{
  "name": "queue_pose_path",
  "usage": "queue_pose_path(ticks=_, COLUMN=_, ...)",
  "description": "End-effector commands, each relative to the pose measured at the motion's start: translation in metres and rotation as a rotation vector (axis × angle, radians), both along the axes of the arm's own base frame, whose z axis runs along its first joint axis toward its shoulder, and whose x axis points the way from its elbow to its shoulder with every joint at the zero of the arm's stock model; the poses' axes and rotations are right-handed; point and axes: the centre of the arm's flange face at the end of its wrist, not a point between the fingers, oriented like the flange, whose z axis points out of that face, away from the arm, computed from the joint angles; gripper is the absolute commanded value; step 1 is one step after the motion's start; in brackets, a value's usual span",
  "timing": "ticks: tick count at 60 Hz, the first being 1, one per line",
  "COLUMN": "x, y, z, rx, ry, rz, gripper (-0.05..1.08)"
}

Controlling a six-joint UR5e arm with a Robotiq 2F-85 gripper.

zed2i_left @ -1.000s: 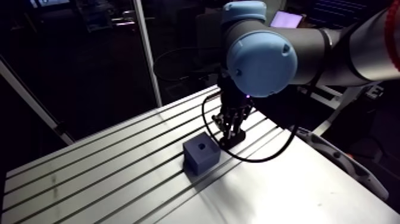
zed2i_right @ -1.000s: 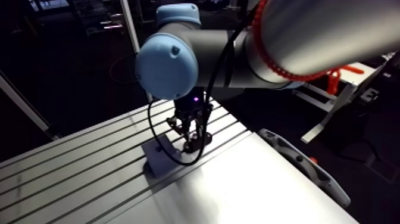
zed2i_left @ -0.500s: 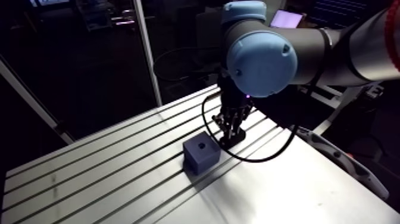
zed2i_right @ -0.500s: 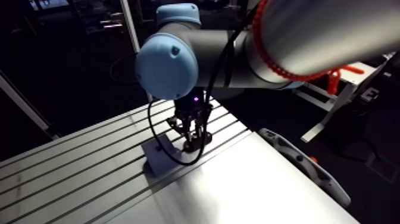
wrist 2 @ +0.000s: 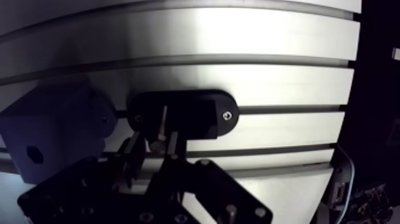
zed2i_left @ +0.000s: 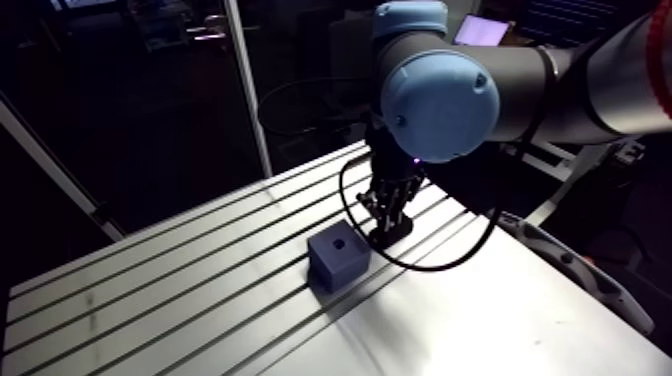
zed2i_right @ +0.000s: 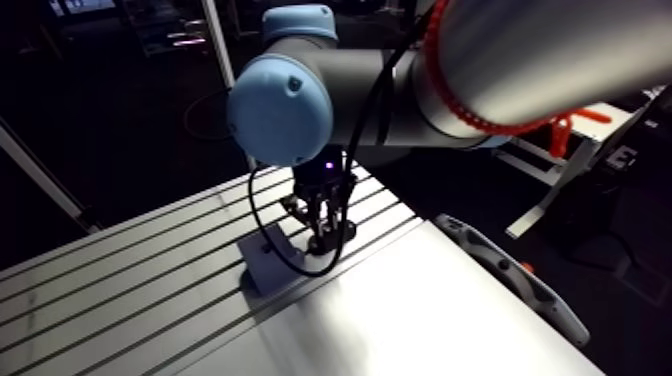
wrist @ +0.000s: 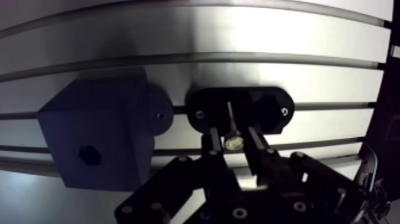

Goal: Pick up the M10 bolt and insert it into the hex recess until seated.

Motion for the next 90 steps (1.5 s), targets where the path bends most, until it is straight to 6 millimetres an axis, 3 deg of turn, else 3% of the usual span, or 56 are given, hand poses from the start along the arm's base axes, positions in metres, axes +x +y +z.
queue_pose_path(ticks=1, x=0.0, y=0.0, z=0.0, rx=0.0, ry=0.0, rz=0.001, gripper=0.66)
queue_pose_path(ticks=39, x=0.0, y=0.001, z=-0.002, rx=0.006, ry=-0.008, rz=0.002, gripper=0.74)
queue_pose_path(ticks=64, x=-0.011, y=-0.003, z=0.028, rx=0.032, ry=0.038, rz=0.023, gripper=0.78)
queue_pose_path(ticks=73, x=-0.016, y=-0.008, z=0.053, rx=0.038, ry=0.052, rz=0.031, gripper=0.88)
queue_pose_path(ticks=79, x=-0.025, y=-0.015, z=0.08, rx=0.038, ry=0.06, rz=0.049, gripper=0.95)
queue_pose_path(ticks=84, x=-0.035, y=-0.024, z=0.116, rx=0.028, ry=0.055, rz=0.063, gripper=1.05)
queue_pose_path(ticks=90, x=-0.042, y=-0.033, z=0.141, rx=0.024, ry=0.044, rz=0.072, gripper=1.06)
